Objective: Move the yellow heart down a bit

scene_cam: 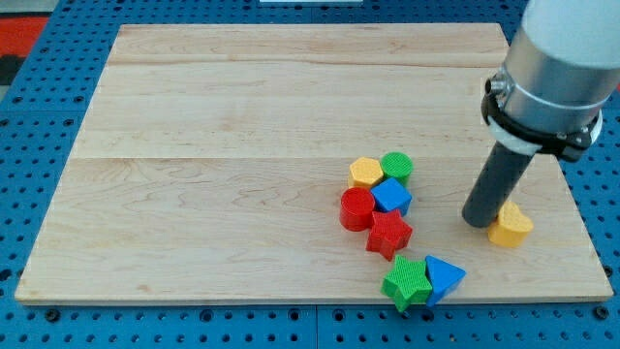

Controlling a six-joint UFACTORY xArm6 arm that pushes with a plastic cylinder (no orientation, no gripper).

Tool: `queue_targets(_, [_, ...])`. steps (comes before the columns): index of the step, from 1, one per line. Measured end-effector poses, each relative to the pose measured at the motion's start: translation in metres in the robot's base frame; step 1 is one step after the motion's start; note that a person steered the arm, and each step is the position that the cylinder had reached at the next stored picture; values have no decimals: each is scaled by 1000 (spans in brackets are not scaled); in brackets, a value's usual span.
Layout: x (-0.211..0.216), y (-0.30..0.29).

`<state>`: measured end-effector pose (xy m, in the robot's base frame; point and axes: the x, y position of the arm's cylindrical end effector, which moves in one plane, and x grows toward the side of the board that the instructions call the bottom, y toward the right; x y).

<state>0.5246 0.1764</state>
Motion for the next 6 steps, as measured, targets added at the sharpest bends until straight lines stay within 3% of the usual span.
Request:
queue_targets(1, [-4,0])
queue_targets(2, [-41,0])
queue_targets(4, [-47,42])
queue_targets(5, [8,44])
queue_targets(6, [19,42])
